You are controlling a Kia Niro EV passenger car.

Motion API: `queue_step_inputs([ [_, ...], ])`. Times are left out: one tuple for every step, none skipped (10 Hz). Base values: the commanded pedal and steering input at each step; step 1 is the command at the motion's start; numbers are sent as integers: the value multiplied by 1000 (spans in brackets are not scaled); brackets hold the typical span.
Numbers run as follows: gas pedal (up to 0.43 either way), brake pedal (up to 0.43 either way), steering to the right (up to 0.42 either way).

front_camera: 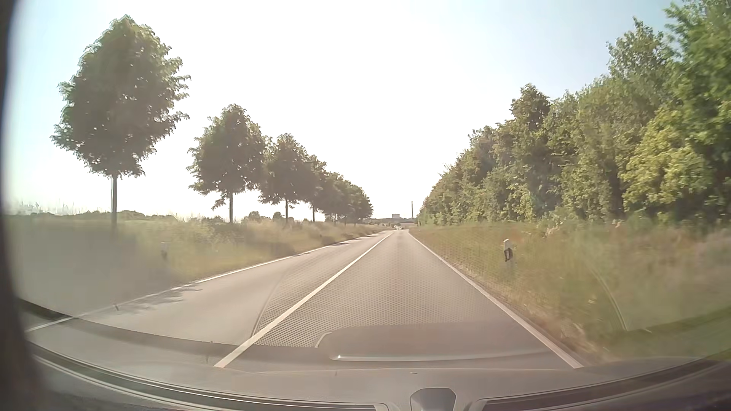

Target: Follow the waypoints while adhering to traffic rules and regulations

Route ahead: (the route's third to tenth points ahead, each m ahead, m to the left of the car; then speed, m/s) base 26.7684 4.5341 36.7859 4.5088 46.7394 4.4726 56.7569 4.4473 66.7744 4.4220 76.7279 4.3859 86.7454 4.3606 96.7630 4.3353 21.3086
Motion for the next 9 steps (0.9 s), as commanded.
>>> queue_step_inputs([
  [228,6,5],
  [228,6,4],
  [228,6,4],
  [228,6,5],
  [228,6,4],
  [228,6,4],
  [228,6,4],
  [228,6,4],
  [228,6,4],
])
